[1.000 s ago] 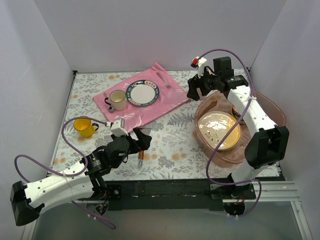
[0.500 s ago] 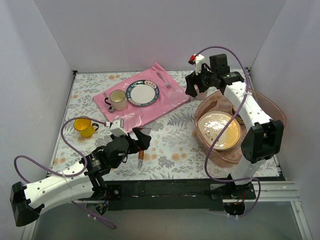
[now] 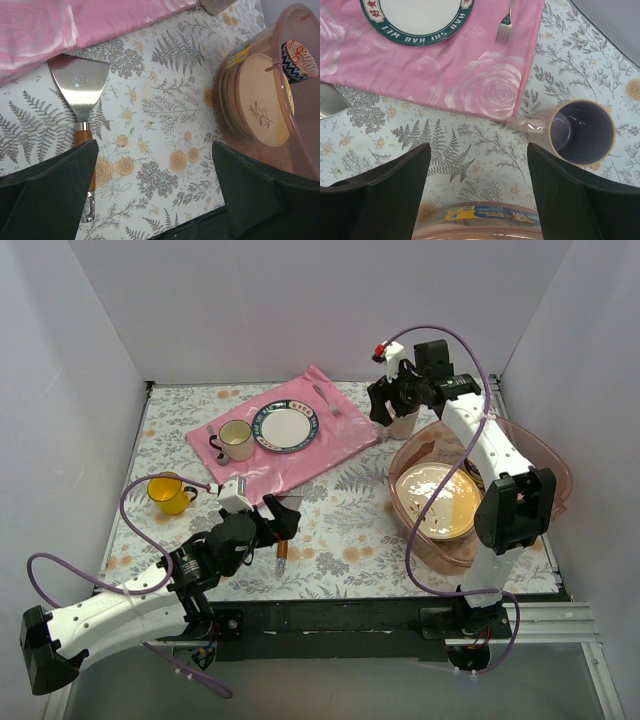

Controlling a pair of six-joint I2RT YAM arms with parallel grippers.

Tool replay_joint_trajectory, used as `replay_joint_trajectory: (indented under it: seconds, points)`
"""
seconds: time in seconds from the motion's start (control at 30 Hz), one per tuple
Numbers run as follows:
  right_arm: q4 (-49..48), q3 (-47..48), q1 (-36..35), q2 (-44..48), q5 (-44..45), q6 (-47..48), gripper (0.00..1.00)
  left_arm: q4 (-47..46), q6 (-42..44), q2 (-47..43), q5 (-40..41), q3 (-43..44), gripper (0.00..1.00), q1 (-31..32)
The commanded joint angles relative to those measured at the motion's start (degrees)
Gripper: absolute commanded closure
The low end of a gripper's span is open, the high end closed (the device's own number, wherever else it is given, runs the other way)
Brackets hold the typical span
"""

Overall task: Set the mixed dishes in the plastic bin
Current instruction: Pick up the cup at the center of the board.

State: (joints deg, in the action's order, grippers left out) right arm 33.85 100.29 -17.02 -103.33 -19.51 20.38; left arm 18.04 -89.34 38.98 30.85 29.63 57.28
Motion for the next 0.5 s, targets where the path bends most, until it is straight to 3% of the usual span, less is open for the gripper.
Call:
replay_joint_trajectory:
  seconds: [0.0,0.47]
  points:
    - [0.5,4.1,-0.3,-1.3,-0.2,2.8,0.15,0.9,0.3,-0.8,0.5,1.0,0.02,-0.5]
    - [0.2,8.9,-0.3,-5.1,1.8,4.4,0.14,1.1,0.5,-0.5,0.4,1.2,0.02,-0.9]
